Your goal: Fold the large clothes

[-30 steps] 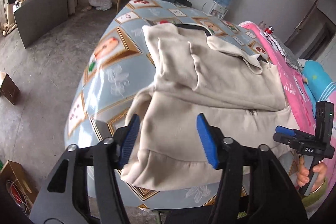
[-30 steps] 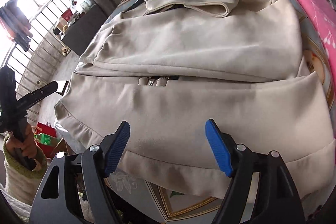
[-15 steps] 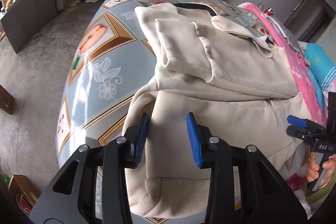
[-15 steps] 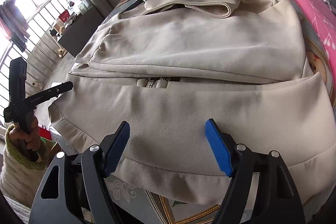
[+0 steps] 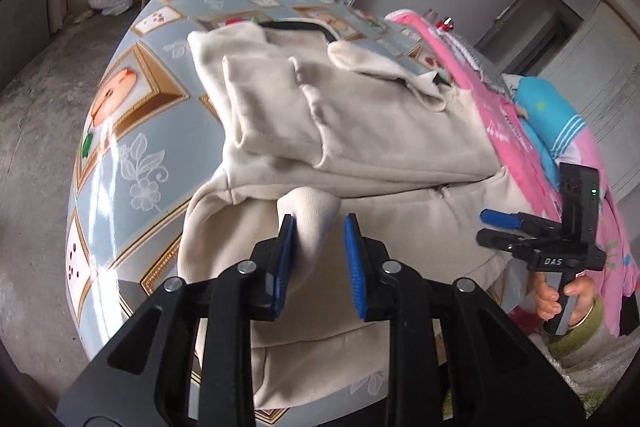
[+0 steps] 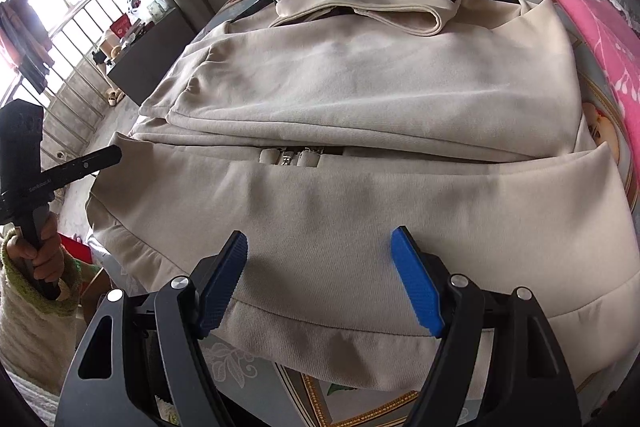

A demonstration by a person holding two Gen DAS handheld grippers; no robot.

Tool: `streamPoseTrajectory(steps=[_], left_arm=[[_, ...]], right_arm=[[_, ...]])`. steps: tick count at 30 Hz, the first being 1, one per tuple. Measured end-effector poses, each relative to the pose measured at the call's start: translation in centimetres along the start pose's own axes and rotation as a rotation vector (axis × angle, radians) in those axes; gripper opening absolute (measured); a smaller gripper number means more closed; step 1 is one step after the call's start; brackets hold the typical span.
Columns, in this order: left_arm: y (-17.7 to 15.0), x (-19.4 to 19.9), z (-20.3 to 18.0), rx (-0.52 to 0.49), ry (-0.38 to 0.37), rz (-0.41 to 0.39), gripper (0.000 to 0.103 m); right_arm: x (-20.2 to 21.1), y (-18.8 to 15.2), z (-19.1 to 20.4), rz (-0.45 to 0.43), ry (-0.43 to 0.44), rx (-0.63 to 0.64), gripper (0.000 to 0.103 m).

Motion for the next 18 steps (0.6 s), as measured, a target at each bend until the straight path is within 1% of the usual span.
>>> streamPoseTrajectory(steps=[4,7,10,13,16,17,18], left_arm=[[0.1,-0.7,1.1,0.037,0.014,0.015,0.024],[0.2,-1.5,1.9,0.051,0.075,0.053,0.024],[0.2,-2.0,2.0,0.059,0.083,0.066,0.024],[0.0,-1.9,1.4,0.021,0.102,0.064,0.023],[-0.1,-1.0,-0.8,-0.065,0.066,0.035,0.023],[-0.2,-0.9,-1.3,-0.095,0.069,0.039,0.023],[-0.3,-1.0,-1.5,-0.109,0.089,0.049,0.023]], right_arm=[[0.0,0.0,0.0,-0.003,0.001,-0.004,0.073],[0.0,0.0,0.1,-0.003,-0.007,0.003,0.073],[0.0,0.0,0.1,-0.005,-0.009,0.005,0.073],[0.0,0.0,0.1,-0.006,-0.007,0.004,0.073],[0.0,0.0,0.0,-0.007,-0.003,0.002,0.073],[0.0,0.0,0.0,-0.008,0.000,0.002,0.074],[0.0,0.0,0.1,-0.009,0.005,0.001,0.076]])
Point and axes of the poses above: each gripper's, at about its wrist camera, not at the fingertips, and x roughly against the way its jaws point, z to its left, y to its top, the point moved 6 cm from there along -x, roughly the way its jaws point, and after that the axes turned 5 degrees about -y, right-handed, at the moved point
